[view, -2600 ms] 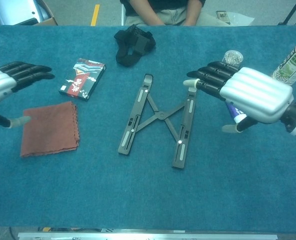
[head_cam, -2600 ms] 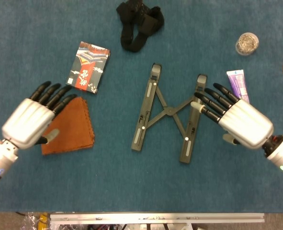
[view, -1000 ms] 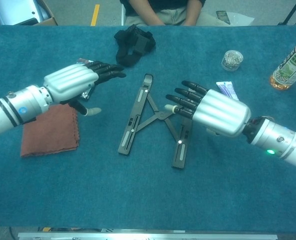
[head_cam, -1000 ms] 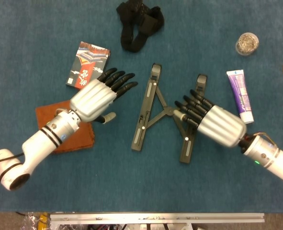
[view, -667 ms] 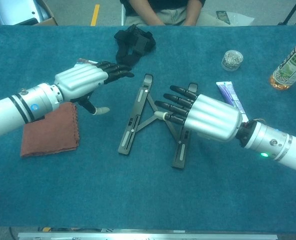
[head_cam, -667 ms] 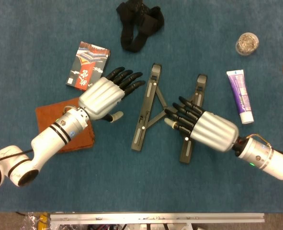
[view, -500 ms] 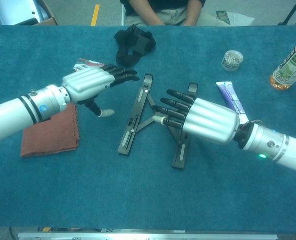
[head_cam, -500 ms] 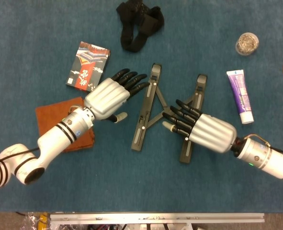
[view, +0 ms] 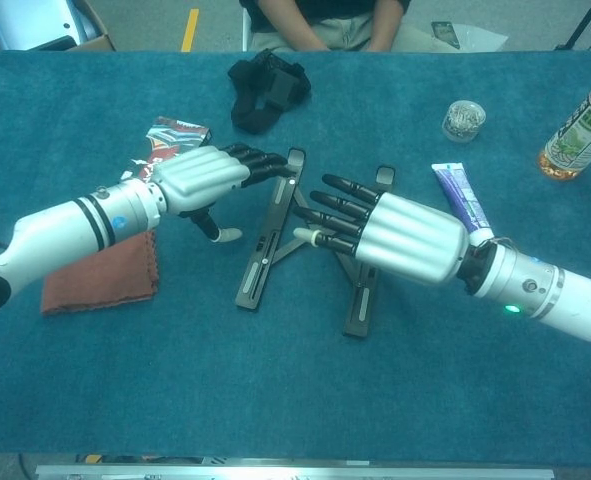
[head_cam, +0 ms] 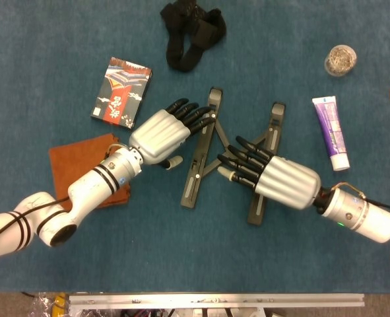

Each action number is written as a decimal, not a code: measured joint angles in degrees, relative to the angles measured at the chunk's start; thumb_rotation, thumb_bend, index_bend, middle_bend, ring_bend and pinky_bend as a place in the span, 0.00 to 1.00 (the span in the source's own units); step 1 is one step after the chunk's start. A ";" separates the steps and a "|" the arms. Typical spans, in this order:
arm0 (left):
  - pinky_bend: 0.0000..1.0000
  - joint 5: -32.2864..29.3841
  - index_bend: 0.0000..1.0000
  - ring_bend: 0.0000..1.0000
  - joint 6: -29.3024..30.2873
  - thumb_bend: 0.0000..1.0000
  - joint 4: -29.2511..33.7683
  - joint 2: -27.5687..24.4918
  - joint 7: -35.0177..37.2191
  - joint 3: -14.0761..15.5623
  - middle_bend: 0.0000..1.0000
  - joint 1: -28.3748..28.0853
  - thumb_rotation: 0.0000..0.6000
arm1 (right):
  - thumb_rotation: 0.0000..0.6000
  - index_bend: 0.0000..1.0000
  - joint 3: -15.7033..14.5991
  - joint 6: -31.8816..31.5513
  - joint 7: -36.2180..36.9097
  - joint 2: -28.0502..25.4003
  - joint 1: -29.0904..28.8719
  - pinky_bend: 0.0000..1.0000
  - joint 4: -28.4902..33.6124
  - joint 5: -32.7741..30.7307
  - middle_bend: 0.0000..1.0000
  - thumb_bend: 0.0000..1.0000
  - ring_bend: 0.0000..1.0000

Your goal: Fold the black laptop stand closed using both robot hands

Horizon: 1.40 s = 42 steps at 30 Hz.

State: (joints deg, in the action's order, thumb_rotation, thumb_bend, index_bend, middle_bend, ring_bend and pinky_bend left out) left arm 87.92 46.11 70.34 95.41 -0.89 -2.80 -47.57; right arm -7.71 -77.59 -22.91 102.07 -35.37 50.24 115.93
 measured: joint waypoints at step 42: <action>0.02 -3.61 0.00 0.00 -1.64 0.28 -5.78 5.36 0.52 0.75 0.00 -1.91 1.00 | 1.00 0.00 -1.30 -1.72 1.89 4.93 -1.54 0.00 -9.23 -1.24 0.00 0.02 0.00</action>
State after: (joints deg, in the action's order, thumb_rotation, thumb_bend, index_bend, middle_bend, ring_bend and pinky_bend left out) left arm 84.30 44.48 64.56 100.77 -0.37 -2.05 -49.48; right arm -9.01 -79.30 -21.02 107.00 -36.91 41.01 114.69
